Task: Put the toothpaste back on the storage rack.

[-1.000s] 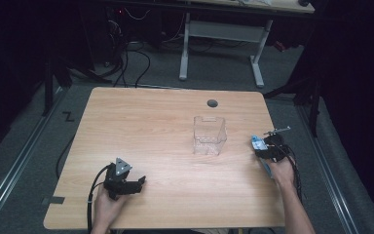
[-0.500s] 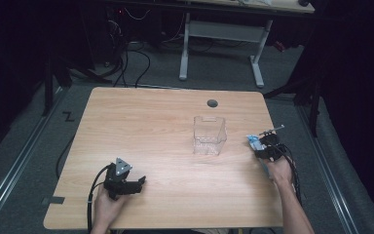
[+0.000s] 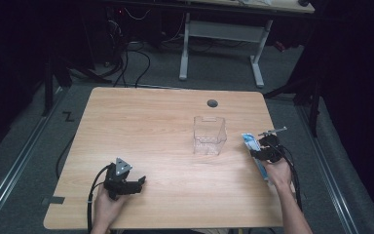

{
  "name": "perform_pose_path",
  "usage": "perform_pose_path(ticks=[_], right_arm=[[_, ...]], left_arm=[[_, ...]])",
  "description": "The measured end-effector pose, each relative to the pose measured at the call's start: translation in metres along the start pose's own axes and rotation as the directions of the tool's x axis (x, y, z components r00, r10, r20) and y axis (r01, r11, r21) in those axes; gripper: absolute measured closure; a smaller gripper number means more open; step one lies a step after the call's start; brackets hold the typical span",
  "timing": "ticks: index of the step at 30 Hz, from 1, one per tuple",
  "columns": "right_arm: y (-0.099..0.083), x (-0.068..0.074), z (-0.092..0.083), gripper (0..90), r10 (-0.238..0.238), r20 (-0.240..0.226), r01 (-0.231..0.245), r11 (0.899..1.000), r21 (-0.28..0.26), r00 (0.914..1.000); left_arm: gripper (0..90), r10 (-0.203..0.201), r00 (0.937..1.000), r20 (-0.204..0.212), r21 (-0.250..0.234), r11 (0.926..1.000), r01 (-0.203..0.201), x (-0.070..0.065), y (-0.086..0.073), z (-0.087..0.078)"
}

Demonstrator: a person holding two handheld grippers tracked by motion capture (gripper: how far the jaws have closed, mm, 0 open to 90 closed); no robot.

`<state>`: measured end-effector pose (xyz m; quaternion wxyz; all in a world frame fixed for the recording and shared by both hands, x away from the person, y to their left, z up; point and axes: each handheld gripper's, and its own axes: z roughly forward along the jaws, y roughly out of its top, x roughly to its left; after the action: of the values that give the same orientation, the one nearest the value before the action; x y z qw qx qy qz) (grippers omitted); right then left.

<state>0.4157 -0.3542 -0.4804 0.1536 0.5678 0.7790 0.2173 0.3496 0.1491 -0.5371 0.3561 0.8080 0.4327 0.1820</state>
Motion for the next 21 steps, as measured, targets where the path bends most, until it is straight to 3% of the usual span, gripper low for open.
perform_pose_path(ticks=[12,17,21], right_arm=[[0.002,0.021,-0.028,70.3,-0.063,-0.066,0.055,0.992,-0.114,0.9958],[0.003,0.028,-0.040,70.1,-0.085,-0.111,0.065,0.982,-0.176,0.9902],[0.003,0.033,-0.044,70.1,-0.102,-0.111,0.079,0.978,-0.191,0.9886]], left_arm=[[16.4,0.001,1.0000,-0.001,0.000,1.0000,-0.001,0.000,0.000,0.000],[16.4,0.001,1.0000,0.000,0.000,1.0000,-0.001,0.000,0.000,0.000],[16.4,0.001,1.0000,0.000,0.000,1.0000,-0.001,0.000,0.000,0.000]])
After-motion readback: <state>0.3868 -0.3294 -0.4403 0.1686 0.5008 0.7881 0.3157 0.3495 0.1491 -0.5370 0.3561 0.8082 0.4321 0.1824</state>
